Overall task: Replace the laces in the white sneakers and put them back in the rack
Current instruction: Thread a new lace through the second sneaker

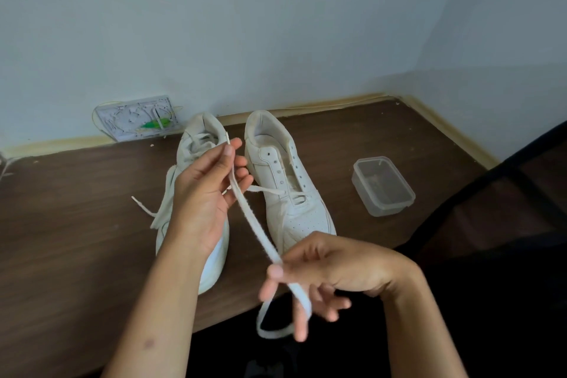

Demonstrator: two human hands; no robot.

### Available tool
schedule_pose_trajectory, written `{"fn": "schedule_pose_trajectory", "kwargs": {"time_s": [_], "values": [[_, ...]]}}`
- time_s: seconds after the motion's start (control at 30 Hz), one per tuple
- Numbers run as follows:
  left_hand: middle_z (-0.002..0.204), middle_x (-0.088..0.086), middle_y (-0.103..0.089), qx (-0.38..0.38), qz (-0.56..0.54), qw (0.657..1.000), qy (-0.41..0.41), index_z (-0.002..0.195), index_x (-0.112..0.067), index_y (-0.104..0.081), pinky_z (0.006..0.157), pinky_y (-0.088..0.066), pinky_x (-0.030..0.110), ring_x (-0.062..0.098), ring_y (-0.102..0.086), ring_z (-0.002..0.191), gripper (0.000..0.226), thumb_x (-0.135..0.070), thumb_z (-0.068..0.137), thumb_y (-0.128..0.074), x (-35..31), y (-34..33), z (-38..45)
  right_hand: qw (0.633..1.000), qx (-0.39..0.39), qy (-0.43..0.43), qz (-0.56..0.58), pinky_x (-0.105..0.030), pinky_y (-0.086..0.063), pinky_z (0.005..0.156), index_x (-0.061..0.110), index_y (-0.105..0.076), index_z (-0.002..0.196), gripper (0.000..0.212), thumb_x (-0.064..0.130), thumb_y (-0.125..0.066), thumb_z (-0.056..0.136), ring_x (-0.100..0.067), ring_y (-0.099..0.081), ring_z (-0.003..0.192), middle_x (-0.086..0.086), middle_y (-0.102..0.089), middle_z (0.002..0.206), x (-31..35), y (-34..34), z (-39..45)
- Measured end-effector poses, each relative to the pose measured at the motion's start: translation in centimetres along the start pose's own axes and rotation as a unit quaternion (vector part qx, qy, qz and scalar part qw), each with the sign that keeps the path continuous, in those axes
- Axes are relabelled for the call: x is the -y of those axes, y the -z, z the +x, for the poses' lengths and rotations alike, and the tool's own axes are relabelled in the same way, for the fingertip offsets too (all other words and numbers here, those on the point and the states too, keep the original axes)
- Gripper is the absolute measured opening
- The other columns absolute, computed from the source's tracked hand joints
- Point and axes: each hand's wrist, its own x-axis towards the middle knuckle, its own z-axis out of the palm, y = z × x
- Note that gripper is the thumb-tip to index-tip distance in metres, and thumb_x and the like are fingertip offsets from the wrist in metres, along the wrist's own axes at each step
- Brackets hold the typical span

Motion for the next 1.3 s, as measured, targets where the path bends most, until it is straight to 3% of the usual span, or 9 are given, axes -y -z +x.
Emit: {"fn": "schedule_pose_trajectory", "kwargs": {"time_s": [0.17,0.3,0.4,0.57,0.67,0.87,1.0,1.13,1.3], "values": [[0.074,-0.001,-0.063,-0.048,0.028,0.998,-0.027,0.105,-0.011,-0.070,0.054,-0.048,0.017,0.006,-0.055,0.060,0.017,-0.013,0.095,-0.057,0.3,0.9,0.6,0.979,-0.009,0.162,0.120,-0.016,-0.015,0.027,-0.001,-0.069,0.107,0.049,0.042,-0.048,0.100,-0.005,-0.033,0.027,-0.004,-0.067,0.057,-0.5,1.3,-3.8],[0.078,0.000,-0.066,-0.038,0.072,0.995,-0.052,0.103,-0.013,-0.072,0.050,-0.044,0.017,0.007,-0.053,0.059,0.015,-0.013,0.092,-0.062,0.6,0.8,0.6,0.877,-0.468,0.107,0.040,-0.020,-0.031,0.038,0.007,-0.073,0.074,0.046,0.045,-0.057,0.092,-0.013,-0.038,0.034,-0.009,-0.061,0.049,-1.2,2.3,-2.5],[0.092,-0.002,-0.074,-0.026,0.119,0.990,-0.069,0.102,-0.015,-0.074,0.056,-0.050,0.018,0.006,-0.058,0.064,0.015,-0.013,0.089,-0.066,0.9,0.3,0.4,0.767,-0.617,0.020,-0.172,-0.028,-0.049,0.058,0.017,-0.072,0.073,0.027,0.035,-0.065,0.092,-0.004,-0.059,0.054,0.004,-0.068,0.063,-2.7,2.9,-0.4],[0.091,0.000,-0.076,0.034,0.211,0.970,-0.115,0.097,-0.018,-0.075,0.065,-0.056,0.023,0.010,-0.069,0.076,0.015,-0.010,0.086,-0.070,1.7,0.1,0.3,0.727,-0.652,0.095,-0.193,-0.012,-0.049,0.065,0.023,-0.072,0.086,0.007,0.025,-0.067,0.091,0.004,-0.064,0.074,0.014,-0.068,0.076,-1.7,2.1,2.2],[0.091,-0.003,-0.076,0.056,0.318,0.933,-0.158,0.100,-0.020,-0.075,0.071,-0.059,0.029,0.012,-0.072,0.079,0.018,-0.012,0.084,-0.074,2.7,0.1,0.3,0.727,-0.649,0.084,-0.208,-0.028,-0.056,0.075,0.019,-0.073,0.098,0.019,0.035,-0.070,0.088,-0.002,-0.065,0.081,0.011,-0.069,0.087,-1.7,1.9,4.0],[0.084,-0.018,-0.066,0.066,0.465,0.845,-0.256,0.098,-0.021,-0.077,0.068,-0.046,0.006,0.000,-0.064,0.077,0.016,-0.014,0.083,-0.076,4.1,-0.4,0.0,0.693,-0.668,0.074,-0.261,-0.035,-0.056,0.072,0.016,-0.073,0.093,0.022,0.037,-0.072,0.087,-0.009,-0.065,0.078,0.006,-0.068,0.087,-1.4,1.5,5.0],[0.087,-0.016,-0.061,0.085,0.540,0.780,-0.303,0.095,-0.017,-0.077,0.069,-0.046,0.007,-0.001,-0.061,0.079,0.011,-0.013,0.085,-0.073,4.7,-0.5,-0.2,0.703,-0.660,0.079,-0.252,-0.037,-0.055,0.069,0.014,-0.074,0.082,0.017,0.028,-0.067,0.090,-0.011,-0.065,0.072,0.005,-0.068,0.079,-1.4,1.6,5.1],[0.088,-0.009,-0.059,0.062,0.598,0.726,-0.334,0.090,-0.015,-0.077,0.061,-0.044,0.019,0.012,-0.059,0.081,0.008,-0.015,0.082,-0.075,5.5,-0.8,-0.2,0.747,-0.637,0.106,-0.156,-0.019,-0.048,0.058,0.019,-0.075,0.075,0.015,0.022,-0.068,0.088,-0.002,-0.064,0.063,0.011,-0.068,0.064,-1.6,2.1,4.4],[0.092,-0.012,-0.052,0.008,0.592,0.748,-0.299,0.086,-0.022,-0.076,0.075,-0.046,0.029,0.015,-0.048,0.088,0.011,-0.013,0.081,-0.075,6.4,-0.8,0.0,0.791,-0.592,0.132,-0.080,-0.034,-0.057,0.067,0.022,-0.077,0.072,0.017,0.020,-0.070,0.088,-0.013,-0.069,0.068,0.006,-0.072,0.067,-1.6,2.6,4.0]]}}
